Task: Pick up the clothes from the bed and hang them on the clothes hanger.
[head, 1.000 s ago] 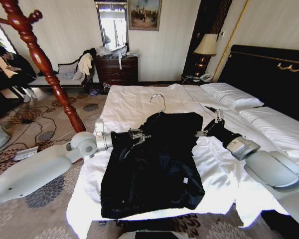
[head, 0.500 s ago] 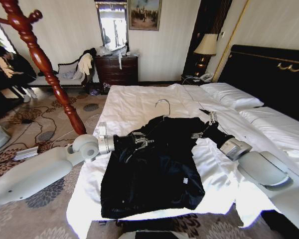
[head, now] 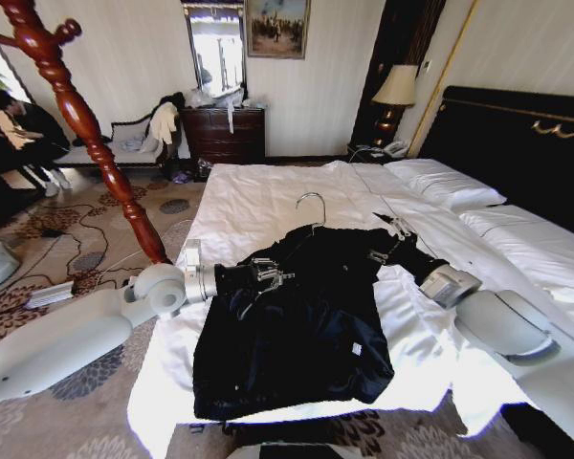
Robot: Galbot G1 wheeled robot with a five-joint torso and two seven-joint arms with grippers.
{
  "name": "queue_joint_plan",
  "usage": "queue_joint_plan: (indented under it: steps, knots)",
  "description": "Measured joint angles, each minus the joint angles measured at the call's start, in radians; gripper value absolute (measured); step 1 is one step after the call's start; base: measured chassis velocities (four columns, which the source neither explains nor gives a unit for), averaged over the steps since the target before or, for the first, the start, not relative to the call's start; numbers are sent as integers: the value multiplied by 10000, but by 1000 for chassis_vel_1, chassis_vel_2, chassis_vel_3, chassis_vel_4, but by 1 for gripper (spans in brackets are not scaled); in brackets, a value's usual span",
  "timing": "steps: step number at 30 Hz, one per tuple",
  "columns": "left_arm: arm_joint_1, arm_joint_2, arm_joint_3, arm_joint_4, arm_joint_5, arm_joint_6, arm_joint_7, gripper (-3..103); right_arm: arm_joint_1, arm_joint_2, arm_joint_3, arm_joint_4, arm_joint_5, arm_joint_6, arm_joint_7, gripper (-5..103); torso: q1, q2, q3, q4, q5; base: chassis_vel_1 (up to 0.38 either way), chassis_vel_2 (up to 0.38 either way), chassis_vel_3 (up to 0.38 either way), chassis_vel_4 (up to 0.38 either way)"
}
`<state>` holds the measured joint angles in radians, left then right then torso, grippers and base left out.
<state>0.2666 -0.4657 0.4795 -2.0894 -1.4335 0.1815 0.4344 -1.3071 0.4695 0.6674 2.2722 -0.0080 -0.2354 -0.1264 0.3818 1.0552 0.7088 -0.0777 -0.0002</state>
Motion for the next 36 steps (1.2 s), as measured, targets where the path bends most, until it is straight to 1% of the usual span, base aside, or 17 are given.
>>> queue_joint_plan:
  steps: [1,2,7,13,16,18,20,21,23,24,27,29,31,32,33,34,36]
  knots:
    - [42,61,-57,-59,-43,0,-33,16,-24,30,-33,0,-152,65,-41,44,0,-1,0,-3,1,0,0,0,0]
    - [53,76,-75,-75,-56,1,-41,16,-35,42,-39,0,-190,77,-45,44,1,0,0,-3,1,0,0,0,0]
    - [125,177,-177,-168,-194,7,-141,16,-101,100,-42,-3,-501,198,-74,22,0,0,0,-2,0,0,0,0,0]
    - [139,113,-274,-461,-449,12,-791,16,-202,87,44,-36,-797,322,-112,19,0,-1,0,-3,1,0,0,0,0]
    - [127,104,-360,-517,-591,11,-872,15,-258,106,59,-54,-848,355,-122,18,0,0,0,-3,0,0,0,0,0]
    - [122,125,-454,-529,-671,-3,-870,20,-282,121,58,-56,-890,386,-132,16,0,0,-1,-6,5,0,0,0,0]
    - [239,258,-675,-547,-852,3,-937,31,-342,175,82,-70,-993,482,-137,16,0,0,0,-2,1,0,0,0,0]
    - [239,258,-675,-547,-852,3,-937,31,-342,175,82,-70,-993,482,-137,16,0,0,0,-2,1,0,0,0,0]
    - [346,365,-863,-610,-923,-2,-1105,42,-418,195,102,-81,-1002,519,-135,16,0,0,0,0,0,0,0,0,0]
    - [346,365,-863,-610,-923,-2,-1105,42,-418,195,102,-81,-1002,519,-135,16,0,0,0,0,0,0,0,0,0]
    - [451,454,-1137,-735,-1063,-7,-1217,58,-534,230,149,-89,-946,524,-115,16,1,-1,0,-3,1,0,0,0,0]
    - [477,476,-1249,-760,-1097,-10,-1222,58,-574,234,176,-97,-951,531,-110,16,0,0,0,-2,1,0,0,0,0]
    - [514,520,-1417,-781,-1145,-12,-1236,70,-649,238,232,-104,-951,539,-99,16,0,0,0,-3,0,0,0,0,0]
    - [533,549,-1540,-784,-1150,-25,-1275,70,-689,242,268,-105,-951,548,-92,16,0,0,0,-3,1,0,0,0,0]
    - [572,599,-1752,-783,-1186,-37,-1327,81,-745,250,313,-107,-950,558,-69,16,0,-1,0,-3,0,0,0,0,0]
    - [596,653,-1947,-783,-1257,-50,-1332,86,-790,254,332,-112,-932,559,-37,16,0,-1,0,-3,1,0,0,0,0]
    - [606,680,-2034,-780,-1291,-55,-1333,86,-807,256,337,-114,-924,559,-24,16,0,-1,0,-3,1,0,0,0,0]
